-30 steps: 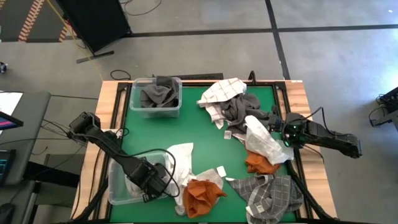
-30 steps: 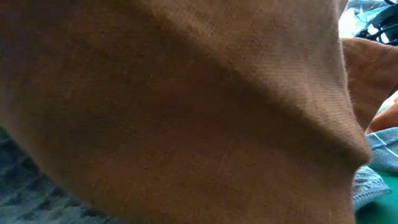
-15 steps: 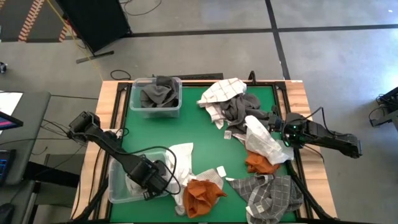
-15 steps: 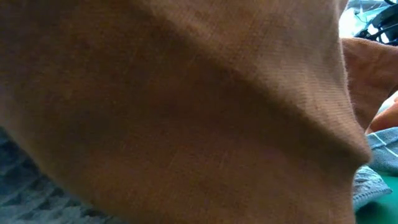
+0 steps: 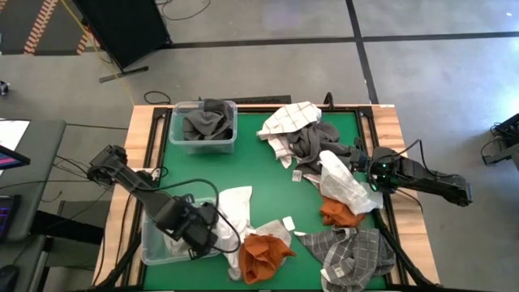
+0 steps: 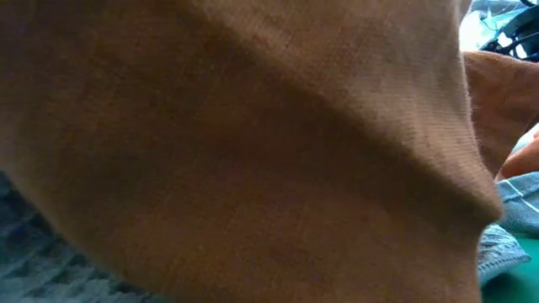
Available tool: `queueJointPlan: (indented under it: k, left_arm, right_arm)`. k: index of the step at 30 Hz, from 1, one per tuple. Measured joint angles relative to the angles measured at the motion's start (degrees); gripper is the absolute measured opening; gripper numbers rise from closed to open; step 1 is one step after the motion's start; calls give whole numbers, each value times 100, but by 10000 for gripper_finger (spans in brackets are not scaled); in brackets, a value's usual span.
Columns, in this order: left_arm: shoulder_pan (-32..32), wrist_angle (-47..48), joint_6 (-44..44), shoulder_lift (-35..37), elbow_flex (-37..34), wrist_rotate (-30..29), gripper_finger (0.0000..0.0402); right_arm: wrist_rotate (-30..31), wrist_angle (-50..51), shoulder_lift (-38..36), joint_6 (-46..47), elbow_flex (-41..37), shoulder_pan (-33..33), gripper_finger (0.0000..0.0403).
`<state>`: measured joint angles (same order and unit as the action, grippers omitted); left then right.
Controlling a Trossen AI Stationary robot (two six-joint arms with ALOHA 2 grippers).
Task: Sort towels by color in basket
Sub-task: Put the white towel into the bottom transparent bin
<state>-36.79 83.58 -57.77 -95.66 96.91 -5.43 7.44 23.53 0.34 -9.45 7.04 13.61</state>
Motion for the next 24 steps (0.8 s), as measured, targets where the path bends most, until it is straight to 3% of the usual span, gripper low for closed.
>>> queueJointPlan:
  k: [13, 24]
  left_arm:
    - [-316, 163, 610, 4, 632, -1558, 131]
    - [-314, 134, 804, 4, 644, -2048, 131]
  right_arm:
    - [0, 0, 0, 0, 1, 0, 217]
    - [-2, 0, 0, -94, -1, -1, 217]
